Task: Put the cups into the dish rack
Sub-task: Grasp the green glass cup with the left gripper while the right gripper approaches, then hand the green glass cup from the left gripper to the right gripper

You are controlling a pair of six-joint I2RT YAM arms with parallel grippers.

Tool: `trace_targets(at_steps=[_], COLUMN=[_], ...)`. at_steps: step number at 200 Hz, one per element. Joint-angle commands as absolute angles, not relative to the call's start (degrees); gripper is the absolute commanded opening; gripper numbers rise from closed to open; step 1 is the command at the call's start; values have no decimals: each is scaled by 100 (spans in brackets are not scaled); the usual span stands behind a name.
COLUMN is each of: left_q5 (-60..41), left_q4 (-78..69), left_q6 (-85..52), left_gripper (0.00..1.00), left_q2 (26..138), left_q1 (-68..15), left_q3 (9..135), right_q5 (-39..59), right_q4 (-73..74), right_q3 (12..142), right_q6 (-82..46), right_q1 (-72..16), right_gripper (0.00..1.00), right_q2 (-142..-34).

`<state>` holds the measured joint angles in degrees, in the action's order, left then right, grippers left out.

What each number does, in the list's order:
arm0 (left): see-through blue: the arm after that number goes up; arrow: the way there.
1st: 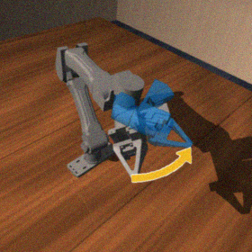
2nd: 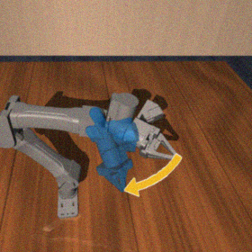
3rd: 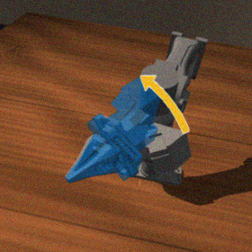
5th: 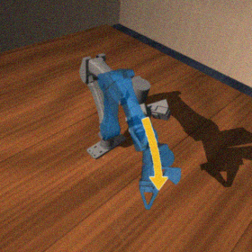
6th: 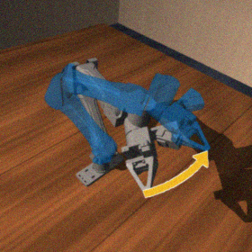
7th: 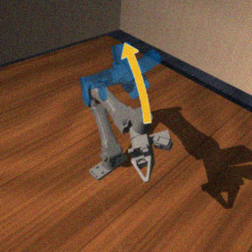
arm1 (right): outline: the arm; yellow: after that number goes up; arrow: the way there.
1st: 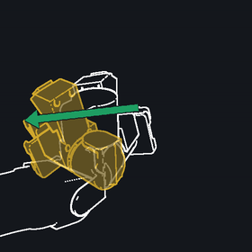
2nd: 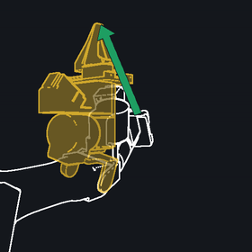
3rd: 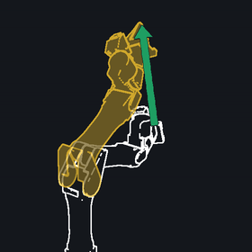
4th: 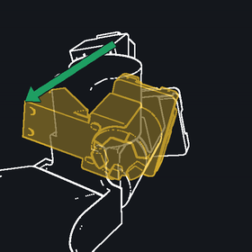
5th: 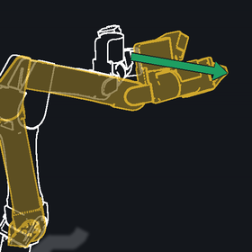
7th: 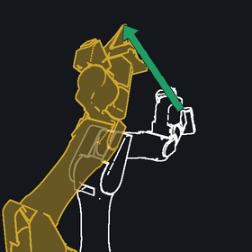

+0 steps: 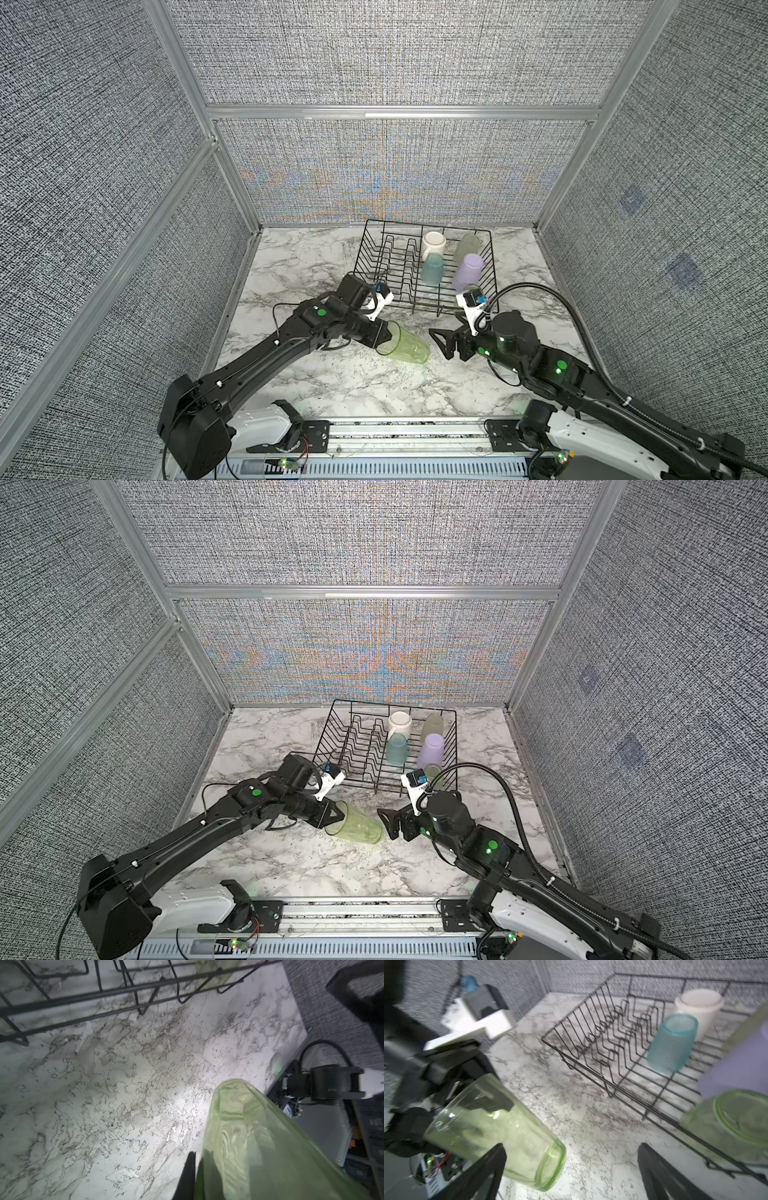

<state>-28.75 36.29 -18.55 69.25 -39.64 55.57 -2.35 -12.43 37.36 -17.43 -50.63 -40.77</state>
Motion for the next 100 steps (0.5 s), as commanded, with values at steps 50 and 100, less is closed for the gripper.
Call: trace_targets(at_steps=[50, 100], left_q5=[-6521, -7361], left_q4=[2301, 1369], left_q6=[-2318, -2835], left_gripper=[0, 0], left_q2=[6696, 6680], left_q1=[-3087, -3085], left_q3=[5196, 4949], right_q5=[1837, 2203], right_q4=[1086, 2189], right_q3=[2488, 2285], right_q6=[1435, 1531], right_q1=[-5265, -5263], right_gripper=[99, 98], right_q2=[-3047, -3452])
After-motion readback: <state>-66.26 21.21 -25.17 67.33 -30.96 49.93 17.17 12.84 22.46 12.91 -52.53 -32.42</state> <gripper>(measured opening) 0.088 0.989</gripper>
